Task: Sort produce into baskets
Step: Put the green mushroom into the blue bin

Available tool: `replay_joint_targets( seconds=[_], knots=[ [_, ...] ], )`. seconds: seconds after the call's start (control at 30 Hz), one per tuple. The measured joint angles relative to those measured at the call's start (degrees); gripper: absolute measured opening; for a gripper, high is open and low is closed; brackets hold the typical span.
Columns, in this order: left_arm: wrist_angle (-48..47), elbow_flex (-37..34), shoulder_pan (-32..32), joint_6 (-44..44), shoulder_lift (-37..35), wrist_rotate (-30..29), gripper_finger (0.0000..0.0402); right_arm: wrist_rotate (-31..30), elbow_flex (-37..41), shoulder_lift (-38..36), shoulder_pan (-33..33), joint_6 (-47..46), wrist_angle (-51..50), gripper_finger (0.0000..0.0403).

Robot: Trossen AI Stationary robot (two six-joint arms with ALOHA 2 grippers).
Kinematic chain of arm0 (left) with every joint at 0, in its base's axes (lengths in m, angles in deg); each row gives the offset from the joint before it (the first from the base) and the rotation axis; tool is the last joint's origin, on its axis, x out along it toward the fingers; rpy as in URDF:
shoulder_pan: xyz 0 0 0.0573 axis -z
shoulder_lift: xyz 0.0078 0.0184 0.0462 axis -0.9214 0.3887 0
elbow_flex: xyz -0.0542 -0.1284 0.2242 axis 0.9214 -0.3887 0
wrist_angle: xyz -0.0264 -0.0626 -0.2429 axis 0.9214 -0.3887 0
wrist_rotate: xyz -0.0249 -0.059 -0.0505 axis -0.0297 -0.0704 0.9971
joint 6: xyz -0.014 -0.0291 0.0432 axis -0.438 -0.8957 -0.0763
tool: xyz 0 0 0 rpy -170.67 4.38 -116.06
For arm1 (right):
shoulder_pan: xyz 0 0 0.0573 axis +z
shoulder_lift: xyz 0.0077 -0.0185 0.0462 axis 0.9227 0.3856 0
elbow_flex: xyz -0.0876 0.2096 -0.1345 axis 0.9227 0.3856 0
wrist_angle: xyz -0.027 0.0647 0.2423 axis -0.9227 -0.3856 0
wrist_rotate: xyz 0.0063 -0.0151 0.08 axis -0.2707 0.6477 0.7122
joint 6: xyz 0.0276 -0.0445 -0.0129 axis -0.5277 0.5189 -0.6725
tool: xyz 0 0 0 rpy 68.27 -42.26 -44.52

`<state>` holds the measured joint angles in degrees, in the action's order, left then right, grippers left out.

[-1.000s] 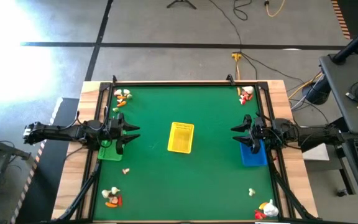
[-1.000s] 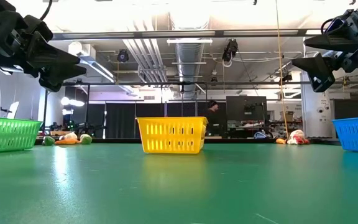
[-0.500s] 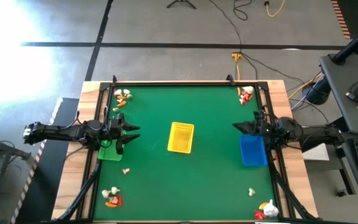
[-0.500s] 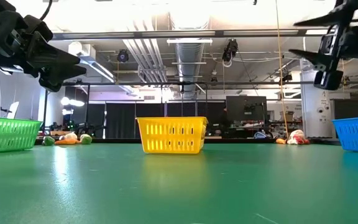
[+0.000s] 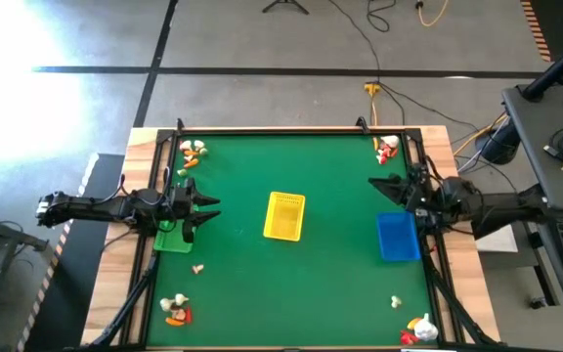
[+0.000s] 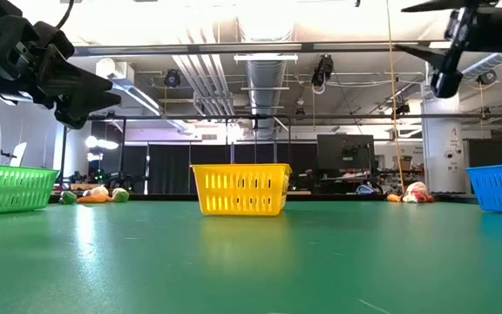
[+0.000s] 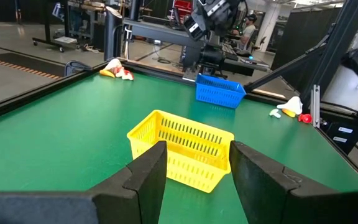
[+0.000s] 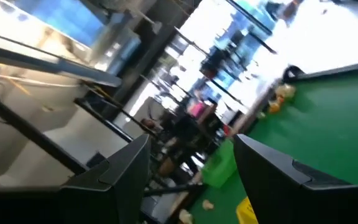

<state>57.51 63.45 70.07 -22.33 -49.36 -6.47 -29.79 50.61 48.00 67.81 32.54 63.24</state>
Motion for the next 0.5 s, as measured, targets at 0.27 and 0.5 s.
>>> replay_joint_targets(
  seconds=[0.27, 0.5],
  knots=[
    [0.0, 0.0, 0.0, 0.0, 0.0, 0.0, 0.0158, 12.7, -9.3, 19.3, 4.6, -12.8, -0.9, 0.0224],
    [0.0, 0.0, 0.0, 0.0, 0.1, 0.0, 0.0158, 21.2, -22.1, 29.1, 16.5, -16.2, -15.2, 0.0224]
  ],
)
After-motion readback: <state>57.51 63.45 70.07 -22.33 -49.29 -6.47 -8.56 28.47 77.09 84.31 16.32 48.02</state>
